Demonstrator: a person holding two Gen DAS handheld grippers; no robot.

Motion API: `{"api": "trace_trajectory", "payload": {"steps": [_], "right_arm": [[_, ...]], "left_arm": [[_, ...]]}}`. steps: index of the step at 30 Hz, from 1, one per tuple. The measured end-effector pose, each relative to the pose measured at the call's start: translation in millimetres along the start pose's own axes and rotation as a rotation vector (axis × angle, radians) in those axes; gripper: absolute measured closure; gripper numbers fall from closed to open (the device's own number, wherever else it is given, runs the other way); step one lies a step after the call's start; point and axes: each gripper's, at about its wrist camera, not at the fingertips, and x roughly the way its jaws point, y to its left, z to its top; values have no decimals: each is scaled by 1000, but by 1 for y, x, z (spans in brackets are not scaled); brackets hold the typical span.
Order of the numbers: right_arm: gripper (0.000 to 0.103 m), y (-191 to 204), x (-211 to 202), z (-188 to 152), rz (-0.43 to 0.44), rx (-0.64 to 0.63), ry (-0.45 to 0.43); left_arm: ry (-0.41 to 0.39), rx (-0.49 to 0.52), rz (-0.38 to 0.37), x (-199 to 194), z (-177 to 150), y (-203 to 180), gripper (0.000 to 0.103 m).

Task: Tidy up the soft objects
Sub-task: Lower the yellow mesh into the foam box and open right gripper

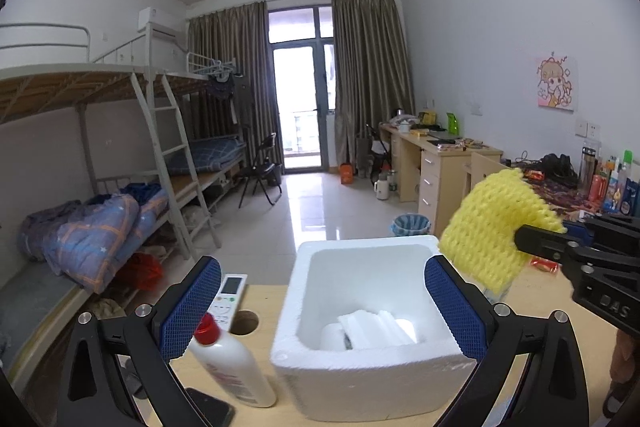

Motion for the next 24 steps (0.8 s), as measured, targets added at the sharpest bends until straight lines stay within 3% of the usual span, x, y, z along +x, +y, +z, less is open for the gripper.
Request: {"api": "trace_trajectory", "payload": {"steps": [24], "right_arm": [[81, 38, 42, 5, 111, -34, 44]], "left_arm": [[-29, -32, 134, -35, -10, 45, 1]]}}
